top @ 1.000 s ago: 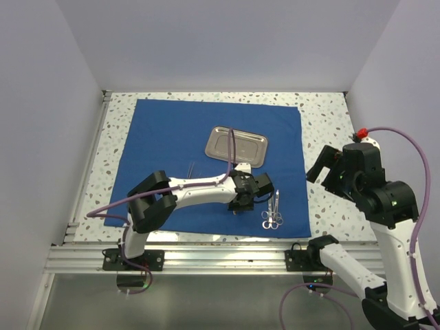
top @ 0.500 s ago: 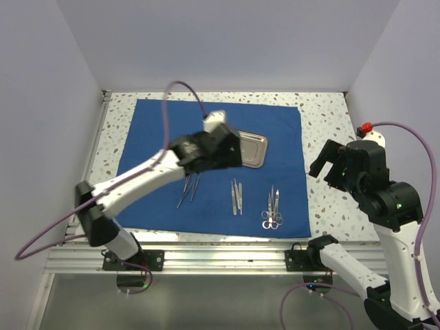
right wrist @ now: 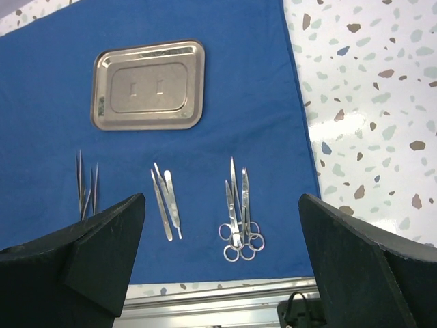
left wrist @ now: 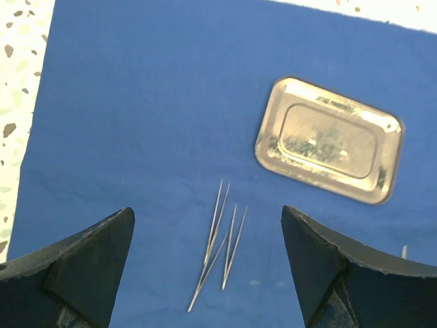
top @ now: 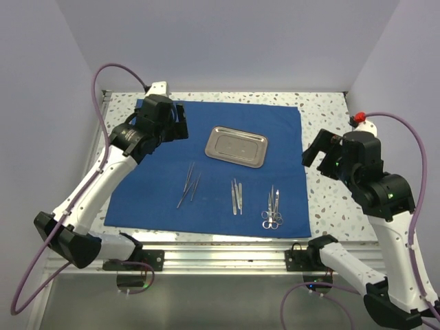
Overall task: Open and lay out the surgical kit
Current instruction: Reset both arms
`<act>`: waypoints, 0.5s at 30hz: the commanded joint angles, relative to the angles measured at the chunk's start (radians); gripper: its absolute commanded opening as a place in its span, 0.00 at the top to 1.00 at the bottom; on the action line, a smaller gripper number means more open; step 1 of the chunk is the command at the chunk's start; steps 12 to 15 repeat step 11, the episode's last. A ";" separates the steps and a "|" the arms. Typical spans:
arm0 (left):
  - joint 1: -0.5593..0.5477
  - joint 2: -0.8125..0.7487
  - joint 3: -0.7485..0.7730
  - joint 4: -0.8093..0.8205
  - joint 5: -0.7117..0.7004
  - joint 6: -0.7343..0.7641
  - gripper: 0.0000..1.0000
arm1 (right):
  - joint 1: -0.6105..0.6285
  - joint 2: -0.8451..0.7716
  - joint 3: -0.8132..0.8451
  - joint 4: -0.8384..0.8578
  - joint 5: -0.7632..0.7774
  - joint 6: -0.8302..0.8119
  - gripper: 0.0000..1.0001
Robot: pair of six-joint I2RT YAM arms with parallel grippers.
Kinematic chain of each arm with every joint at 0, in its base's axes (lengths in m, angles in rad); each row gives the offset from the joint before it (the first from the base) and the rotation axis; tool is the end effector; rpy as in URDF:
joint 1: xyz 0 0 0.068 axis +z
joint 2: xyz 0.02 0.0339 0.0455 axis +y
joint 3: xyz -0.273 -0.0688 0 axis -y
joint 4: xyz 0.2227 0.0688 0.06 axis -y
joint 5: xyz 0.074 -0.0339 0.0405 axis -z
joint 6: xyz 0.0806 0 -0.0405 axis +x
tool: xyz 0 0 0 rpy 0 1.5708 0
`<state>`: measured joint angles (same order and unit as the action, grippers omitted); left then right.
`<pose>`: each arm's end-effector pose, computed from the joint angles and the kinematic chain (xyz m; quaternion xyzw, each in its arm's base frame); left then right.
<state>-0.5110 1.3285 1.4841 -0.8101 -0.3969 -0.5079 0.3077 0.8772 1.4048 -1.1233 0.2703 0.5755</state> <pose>0.2620 -0.1112 0.3820 -0.0858 0.8794 -0.0571 0.4648 0.1335 0.0198 0.4023 0.1794 0.8592 0.0908 0.4705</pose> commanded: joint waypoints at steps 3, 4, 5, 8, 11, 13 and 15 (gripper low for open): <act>0.035 -0.028 -0.027 0.058 0.061 0.098 0.08 | 0.004 0.002 -0.017 0.051 -0.023 -0.003 0.02; 0.046 -0.038 -0.033 0.064 0.064 0.100 0.08 | 0.005 0.002 -0.017 0.057 -0.025 -0.003 0.02; 0.051 -0.043 -0.041 0.069 0.075 0.106 0.08 | 0.005 0.003 -0.015 0.057 -0.025 -0.005 0.02; 0.065 -0.057 -0.067 0.072 0.079 0.109 0.07 | 0.005 0.011 -0.016 0.069 -0.020 -0.002 0.02; 0.072 -0.063 -0.088 0.072 0.079 0.109 0.08 | 0.005 0.020 -0.007 0.080 -0.036 -0.031 0.02; 0.072 -0.063 -0.088 0.072 0.079 0.109 0.08 | 0.005 0.020 -0.007 0.080 -0.036 -0.031 0.02; 0.072 -0.063 -0.088 0.072 0.079 0.109 0.08 | 0.005 0.020 -0.007 0.080 -0.036 -0.031 0.02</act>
